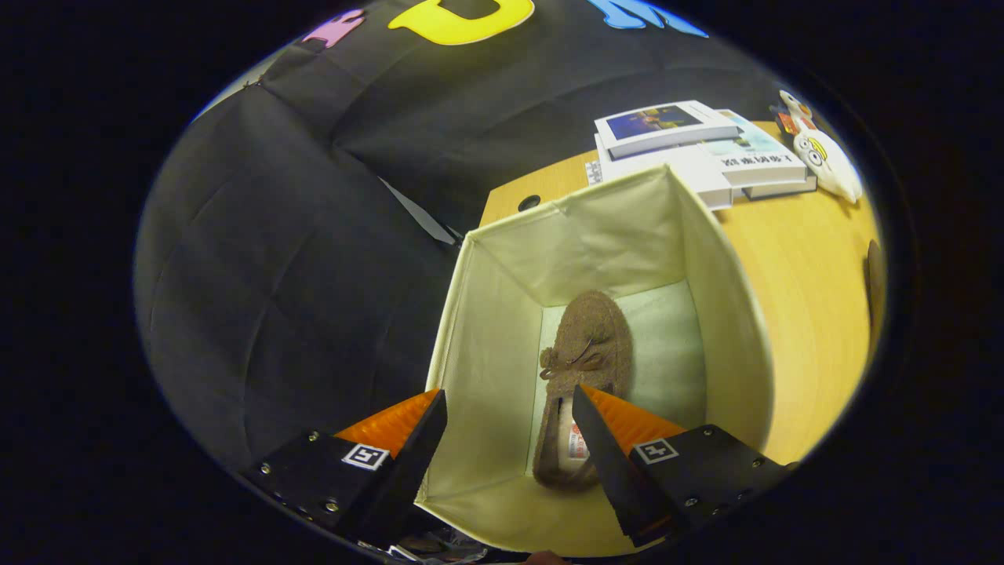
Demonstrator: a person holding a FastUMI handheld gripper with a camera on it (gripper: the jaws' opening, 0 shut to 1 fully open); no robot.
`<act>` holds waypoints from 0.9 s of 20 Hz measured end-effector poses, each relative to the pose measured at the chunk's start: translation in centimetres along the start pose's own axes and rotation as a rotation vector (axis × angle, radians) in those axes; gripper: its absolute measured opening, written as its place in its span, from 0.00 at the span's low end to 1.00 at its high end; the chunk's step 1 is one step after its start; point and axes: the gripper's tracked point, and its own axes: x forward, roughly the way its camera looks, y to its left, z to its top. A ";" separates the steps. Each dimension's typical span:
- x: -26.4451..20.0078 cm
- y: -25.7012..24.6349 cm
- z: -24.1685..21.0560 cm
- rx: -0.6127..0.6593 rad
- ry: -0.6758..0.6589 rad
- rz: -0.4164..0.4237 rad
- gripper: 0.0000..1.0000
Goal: Open the storage box then place both shoes into the box .Put the left shoe in first, then the right shoe, with the right side of both shoes facing outward in a uniform manner.
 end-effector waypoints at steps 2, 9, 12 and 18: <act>-2.0 -0.1 1.7 -0.011 -0.041 0.009 0.98; -9.1 -5.4 5.5 -0.117 -0.149 -0.067 0.98; -11.4 -8.4 6.0 -0.140 -0.166 -0.107 0.98; -15.9 -15.0 7.4 -0.134 -0.204 -0.191 0.98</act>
